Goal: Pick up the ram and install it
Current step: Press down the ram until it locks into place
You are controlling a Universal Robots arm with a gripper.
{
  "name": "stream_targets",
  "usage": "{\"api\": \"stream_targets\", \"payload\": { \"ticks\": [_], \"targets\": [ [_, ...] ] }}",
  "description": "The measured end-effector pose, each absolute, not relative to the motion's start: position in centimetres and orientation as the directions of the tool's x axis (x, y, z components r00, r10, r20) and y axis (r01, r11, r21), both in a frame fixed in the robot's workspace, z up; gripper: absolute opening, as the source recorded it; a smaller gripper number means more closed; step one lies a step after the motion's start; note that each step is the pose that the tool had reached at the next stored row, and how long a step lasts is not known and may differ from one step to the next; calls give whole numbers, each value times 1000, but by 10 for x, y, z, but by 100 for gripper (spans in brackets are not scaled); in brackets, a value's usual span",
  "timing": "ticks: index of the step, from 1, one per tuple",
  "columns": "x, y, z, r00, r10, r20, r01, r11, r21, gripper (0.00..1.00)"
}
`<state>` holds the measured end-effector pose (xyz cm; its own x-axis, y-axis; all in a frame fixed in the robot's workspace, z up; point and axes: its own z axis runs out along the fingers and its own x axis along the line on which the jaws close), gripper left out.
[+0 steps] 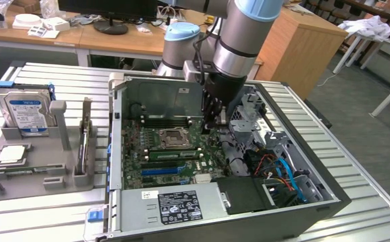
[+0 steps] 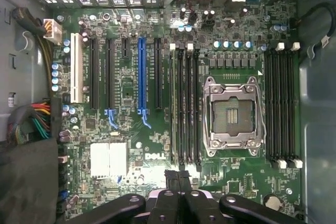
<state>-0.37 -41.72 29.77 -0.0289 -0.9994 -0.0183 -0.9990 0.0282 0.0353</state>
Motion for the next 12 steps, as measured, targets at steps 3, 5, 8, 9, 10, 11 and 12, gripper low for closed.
{"api": "stream_targets", "payload": {
  "ticks": [3, 5, 8, 9, 10, 11, 12],
  "targets": [
    [-4, -417, 295, -29, -999, -18, -999, 28, 35, 11],
    [-4, -417, 294, -29, -999, -18, -999, 28, 35, 11],
    [-4, -417, 292, -29, -999, -18, -999, 28, 35, 11],
    [-4, -417, 291, -29, -999, -18, -999, 28, 35, 11],
    [-4, -417, 290, -29, -999, -18, -999, 28, 35, 11],
    [-4, -417, 290, -29, -999, -18, -999, 28, 35, 11],
    [-4, -417, 289, -29, -999, -18, -999, 28, 35, 11]
  ]
}}
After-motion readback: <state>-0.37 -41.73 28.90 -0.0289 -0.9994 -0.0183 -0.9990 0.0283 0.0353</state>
